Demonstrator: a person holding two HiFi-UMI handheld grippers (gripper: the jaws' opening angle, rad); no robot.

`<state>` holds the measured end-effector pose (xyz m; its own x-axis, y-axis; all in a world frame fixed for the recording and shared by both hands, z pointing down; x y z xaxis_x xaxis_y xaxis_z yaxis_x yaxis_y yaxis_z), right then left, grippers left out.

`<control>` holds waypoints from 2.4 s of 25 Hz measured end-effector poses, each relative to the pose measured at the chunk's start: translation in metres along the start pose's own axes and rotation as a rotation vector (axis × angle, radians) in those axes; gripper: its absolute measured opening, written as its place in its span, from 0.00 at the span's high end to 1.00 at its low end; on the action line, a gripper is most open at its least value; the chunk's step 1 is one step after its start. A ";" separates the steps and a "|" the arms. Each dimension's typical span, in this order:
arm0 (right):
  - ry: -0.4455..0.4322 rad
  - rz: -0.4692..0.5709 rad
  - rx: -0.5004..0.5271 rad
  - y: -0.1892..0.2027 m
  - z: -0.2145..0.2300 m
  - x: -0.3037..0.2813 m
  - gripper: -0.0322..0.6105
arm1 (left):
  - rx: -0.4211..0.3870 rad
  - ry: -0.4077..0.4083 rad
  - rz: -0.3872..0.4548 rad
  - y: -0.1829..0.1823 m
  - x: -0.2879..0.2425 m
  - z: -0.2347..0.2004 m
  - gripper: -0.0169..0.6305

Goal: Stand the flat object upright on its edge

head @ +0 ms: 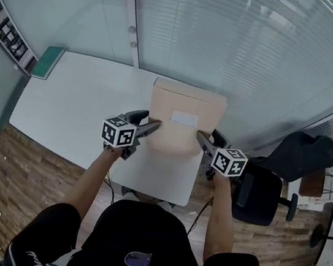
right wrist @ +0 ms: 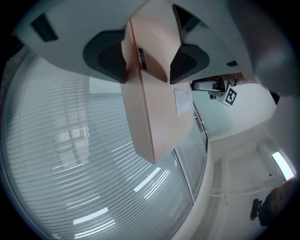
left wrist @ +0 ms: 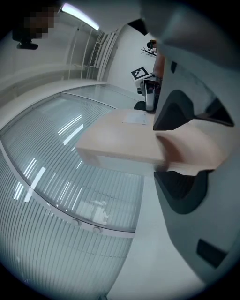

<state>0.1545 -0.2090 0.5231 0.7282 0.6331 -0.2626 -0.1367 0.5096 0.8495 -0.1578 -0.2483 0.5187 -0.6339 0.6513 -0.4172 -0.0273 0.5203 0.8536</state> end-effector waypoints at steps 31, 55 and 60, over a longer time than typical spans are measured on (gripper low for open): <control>0.064 0.013 0.151 -0.020 -0.008 0.016 0.52 | -0.113 -0.071 0.077 -0.023 0.000 0.022 0.57; 0.031 0.047 0.163 -0.040 0.016 0.040 0.52 | -0.144 -0.179 0.114 -0.040 -0.017 0.063 0.57; 0.040 0.057 0.150 -0.048 0.023 0.031 0.52 | -0.146 -0.189 0.116 -0.052 -0.026 0.056 0.57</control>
<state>0.1992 -0.2277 0.4846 0.6942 0.6830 -0.2272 -0.0734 0.3811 0.9216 -0.0967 -0.2610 0.4678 -0.4838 0.8008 -0.3530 -0.0829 0.3596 0.9294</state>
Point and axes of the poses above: the fingertips, and each gripper's own axes: x backward along the fingers, z to its right, y out of its underside, the point moved 9 cm from there along x, backward along the fingers, and after that the axes turned 12 degrees about -y, right-handed, at the moved point
